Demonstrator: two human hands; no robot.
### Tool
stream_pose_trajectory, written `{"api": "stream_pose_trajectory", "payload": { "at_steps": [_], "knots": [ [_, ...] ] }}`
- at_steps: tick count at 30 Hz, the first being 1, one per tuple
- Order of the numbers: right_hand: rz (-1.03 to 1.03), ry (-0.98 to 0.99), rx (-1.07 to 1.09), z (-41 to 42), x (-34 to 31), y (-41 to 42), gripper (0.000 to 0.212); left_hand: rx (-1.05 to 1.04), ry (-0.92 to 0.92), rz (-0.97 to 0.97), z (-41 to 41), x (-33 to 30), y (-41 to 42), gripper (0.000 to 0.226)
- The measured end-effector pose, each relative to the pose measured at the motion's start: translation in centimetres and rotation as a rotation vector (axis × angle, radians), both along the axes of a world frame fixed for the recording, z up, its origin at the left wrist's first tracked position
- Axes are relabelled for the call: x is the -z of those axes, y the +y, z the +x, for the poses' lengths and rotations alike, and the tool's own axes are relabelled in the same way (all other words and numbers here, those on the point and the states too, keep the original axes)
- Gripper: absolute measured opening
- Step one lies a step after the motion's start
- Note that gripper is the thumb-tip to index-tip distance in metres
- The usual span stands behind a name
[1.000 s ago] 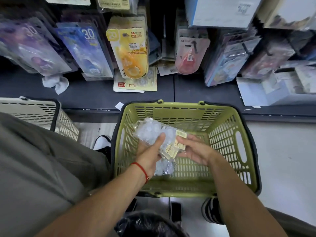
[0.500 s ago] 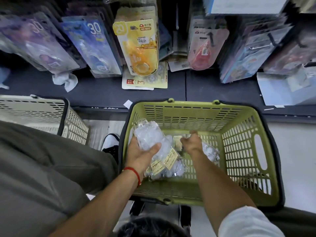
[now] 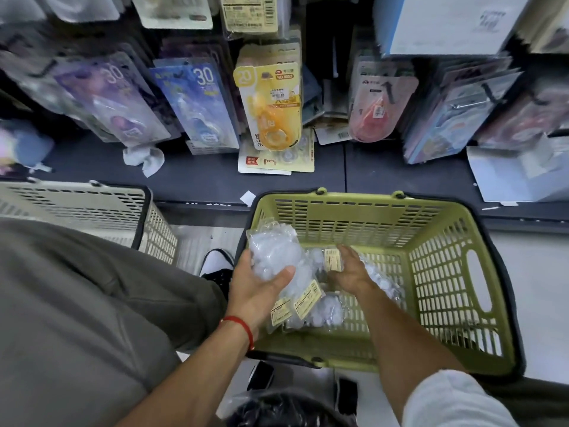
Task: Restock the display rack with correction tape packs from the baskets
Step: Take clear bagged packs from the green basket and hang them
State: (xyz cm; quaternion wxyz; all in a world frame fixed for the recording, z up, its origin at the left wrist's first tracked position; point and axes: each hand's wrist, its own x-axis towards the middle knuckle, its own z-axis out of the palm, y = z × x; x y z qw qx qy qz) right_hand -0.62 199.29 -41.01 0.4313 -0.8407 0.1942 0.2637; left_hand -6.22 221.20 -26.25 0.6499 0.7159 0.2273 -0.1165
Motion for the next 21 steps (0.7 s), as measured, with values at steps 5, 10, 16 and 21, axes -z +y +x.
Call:
{"api": "stream_pose_trajectory", "payload": {
  "at_steps": [5,10,16,21],
  "knots": [
    [0.098,0.031,0.196,1.2,0.6,0.9,0.091,0.022,0.016,0.027,-0.1,-0.8,1.0,0.055],
    [0.215,0.026,0.12,1.3,-0.3,1.3,0.074,0.022,0.017,0.041,0.1,-0.8,0.7,0.056],
    [0.144,-0.105,-0.075,1.7,-9.8,-3.7,0.033,-0.059,-0.046,0.043,1.0,-0.7,0.8,0.049],
    [0.09,-0.45,0.158,-0.3,-20.9,-9.7,0.005,-0.197,-0.177,0.011,2.7,-2.8,0.6,0.05]
  ]
}}
